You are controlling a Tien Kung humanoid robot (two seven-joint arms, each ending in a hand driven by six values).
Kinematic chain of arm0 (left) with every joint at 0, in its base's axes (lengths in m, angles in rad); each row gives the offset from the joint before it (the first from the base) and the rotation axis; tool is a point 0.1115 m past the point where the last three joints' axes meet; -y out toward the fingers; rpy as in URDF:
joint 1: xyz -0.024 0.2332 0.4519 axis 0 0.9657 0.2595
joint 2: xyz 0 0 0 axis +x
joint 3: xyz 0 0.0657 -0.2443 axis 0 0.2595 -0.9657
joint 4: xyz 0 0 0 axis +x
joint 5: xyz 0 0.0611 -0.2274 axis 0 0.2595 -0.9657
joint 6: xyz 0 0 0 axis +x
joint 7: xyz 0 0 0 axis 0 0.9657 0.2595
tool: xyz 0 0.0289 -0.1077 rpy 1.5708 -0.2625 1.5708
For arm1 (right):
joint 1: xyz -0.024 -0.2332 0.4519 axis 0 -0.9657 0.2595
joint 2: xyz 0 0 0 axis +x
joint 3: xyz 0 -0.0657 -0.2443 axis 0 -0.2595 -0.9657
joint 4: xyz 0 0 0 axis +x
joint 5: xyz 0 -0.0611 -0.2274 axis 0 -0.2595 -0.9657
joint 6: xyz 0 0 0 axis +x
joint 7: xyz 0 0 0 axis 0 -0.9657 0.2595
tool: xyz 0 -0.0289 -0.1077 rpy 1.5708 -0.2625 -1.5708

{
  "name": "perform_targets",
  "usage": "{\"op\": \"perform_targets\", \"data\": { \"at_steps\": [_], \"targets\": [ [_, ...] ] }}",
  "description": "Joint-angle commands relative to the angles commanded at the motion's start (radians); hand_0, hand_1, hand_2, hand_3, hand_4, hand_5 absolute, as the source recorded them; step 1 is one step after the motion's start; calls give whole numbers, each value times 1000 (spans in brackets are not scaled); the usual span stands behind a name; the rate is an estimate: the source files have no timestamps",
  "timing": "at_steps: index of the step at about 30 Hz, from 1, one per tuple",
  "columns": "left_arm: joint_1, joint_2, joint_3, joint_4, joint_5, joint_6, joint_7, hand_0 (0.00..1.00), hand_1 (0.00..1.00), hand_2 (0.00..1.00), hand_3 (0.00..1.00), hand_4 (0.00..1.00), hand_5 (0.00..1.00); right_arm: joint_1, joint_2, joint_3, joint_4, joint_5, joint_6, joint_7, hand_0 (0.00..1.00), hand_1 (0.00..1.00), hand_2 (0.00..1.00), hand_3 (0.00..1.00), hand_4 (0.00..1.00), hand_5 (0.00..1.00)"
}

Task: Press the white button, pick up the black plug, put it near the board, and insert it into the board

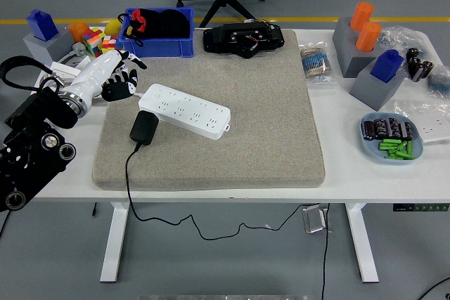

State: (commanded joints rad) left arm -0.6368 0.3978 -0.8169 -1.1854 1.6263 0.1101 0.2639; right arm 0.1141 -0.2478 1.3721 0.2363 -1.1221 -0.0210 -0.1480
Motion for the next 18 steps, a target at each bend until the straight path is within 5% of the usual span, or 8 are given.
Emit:
{"op": "perform_targets", "data": {
  "at_steps": [18],
  "targets": [
    [-198,-89,277,227,-58,-46,50,118,47,96,697,2,2,4,-3,-21,0,12,1,-1,765,646,631,616,664,430]
  ]
}}
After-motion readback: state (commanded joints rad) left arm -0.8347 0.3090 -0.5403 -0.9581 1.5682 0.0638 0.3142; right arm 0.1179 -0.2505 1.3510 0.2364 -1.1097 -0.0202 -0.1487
